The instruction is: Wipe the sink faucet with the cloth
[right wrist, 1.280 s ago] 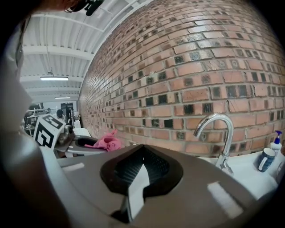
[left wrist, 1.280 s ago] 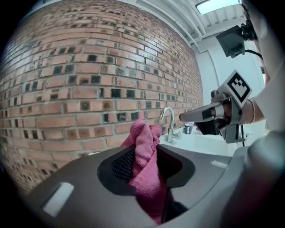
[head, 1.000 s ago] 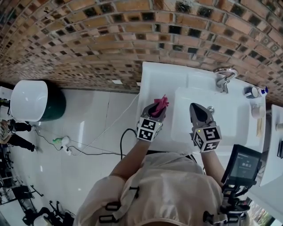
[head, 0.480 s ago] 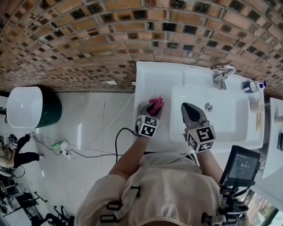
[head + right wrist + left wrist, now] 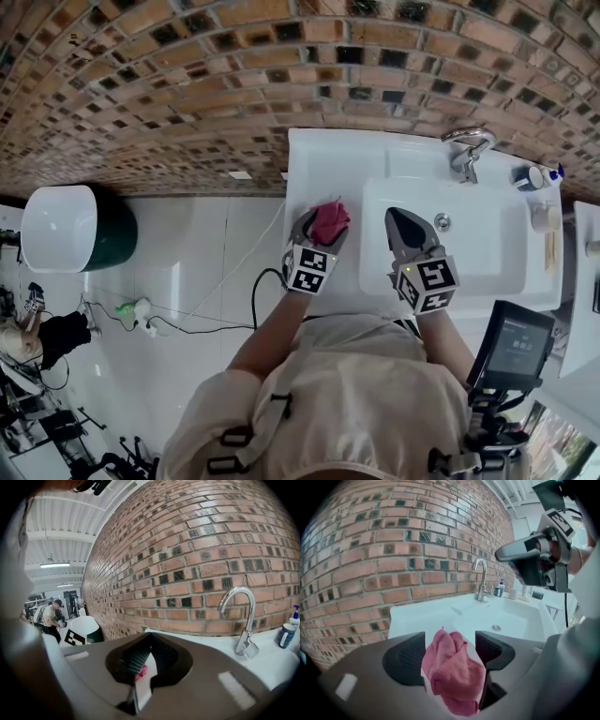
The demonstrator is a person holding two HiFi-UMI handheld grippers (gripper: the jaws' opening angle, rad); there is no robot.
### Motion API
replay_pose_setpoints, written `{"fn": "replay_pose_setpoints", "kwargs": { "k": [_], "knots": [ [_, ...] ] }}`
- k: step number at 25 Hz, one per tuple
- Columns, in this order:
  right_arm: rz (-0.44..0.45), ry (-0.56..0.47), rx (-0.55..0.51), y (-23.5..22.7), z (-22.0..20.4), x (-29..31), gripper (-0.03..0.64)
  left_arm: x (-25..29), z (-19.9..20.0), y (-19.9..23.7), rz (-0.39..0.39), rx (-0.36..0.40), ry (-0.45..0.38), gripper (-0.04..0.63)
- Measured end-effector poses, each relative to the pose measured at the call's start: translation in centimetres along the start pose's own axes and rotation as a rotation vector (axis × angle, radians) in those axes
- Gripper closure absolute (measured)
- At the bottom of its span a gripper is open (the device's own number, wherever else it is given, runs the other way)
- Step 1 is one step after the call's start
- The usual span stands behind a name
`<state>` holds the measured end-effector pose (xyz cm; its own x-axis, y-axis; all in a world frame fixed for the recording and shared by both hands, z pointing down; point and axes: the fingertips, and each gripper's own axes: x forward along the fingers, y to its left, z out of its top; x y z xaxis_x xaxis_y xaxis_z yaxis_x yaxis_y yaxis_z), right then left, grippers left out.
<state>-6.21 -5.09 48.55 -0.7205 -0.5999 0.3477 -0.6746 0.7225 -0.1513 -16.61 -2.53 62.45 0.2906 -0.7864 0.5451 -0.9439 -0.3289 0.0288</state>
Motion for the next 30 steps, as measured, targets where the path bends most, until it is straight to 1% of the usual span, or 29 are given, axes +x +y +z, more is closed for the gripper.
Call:
{"fn": "replay_pose_setpoints", "kwargs": {
  "k": [3, 6, 9, 11, 14, 16, 17, 20, 26, 30],
  "knots": [
    [0.006, -0.030, -0.013, -0.2, 1.2, -0.2, 0.626, -1.7, 4.9, 0.2, 0.017, -0.010, -0.126, 0.288],
    [0.003, -0.069, -0.033, -0.5, 3.1, -0.5, 0.626, -3.1, 10.9, 0.4, 0.035, 0.032, -0.263, 0.290],
    [-0.005, -0.111, -0.061, -0.9, 5.1, -0.9, 0.626, -4.7, 16.2, 0.3, 0.040, 0.066, -0.374, 0.296],
    [-0.014, -0.139, -0.078, -1.4, 6.3, -1.3, 0.626, -5.7, 19.2, -0.1, 0.021, 0.083, -0.433, 0.346],
    [-0.031, -0.178, -0.096, -2.0, 7.9, -1.7, 0.626, -7.0, 22.4, -1.0, -0.002, 0.117, -0.504, 0.469],
    [-0.037, -0.196, -0.102, -2.3, 8.7, -2.0, 0.626, -7.5, 23.4, -1.4, -0.005, 0.132, -0.530, 0.581],
    [-0.040, -0.204, -0.105, -2.5, 9.0, -2.2, 0.626, -7.5, 23.6, -1.6, -0.008, 0.136, -0.534, 0.592],
    [-0.048, -0.215, -0.116, -2.8, 9.5, -2.5, 0.627, -7.2, 23.5, -1.9, -0.018, 0.134, -0.527, 0.592],
    [-0.038, -0.210, -0.142, -2.3, 9.4, -2.4, 0.627, -6.7, 22.5, -1.3, -0.015, 0.089, -0.504, 0.592],
    [-0.025, -0.217, -0.176, -1.7, 9.6, -2.5, 0.627, -6.5, 22.6, -1.6, -0.033, 0.067, -0.501, 0.592]
  ]
}}
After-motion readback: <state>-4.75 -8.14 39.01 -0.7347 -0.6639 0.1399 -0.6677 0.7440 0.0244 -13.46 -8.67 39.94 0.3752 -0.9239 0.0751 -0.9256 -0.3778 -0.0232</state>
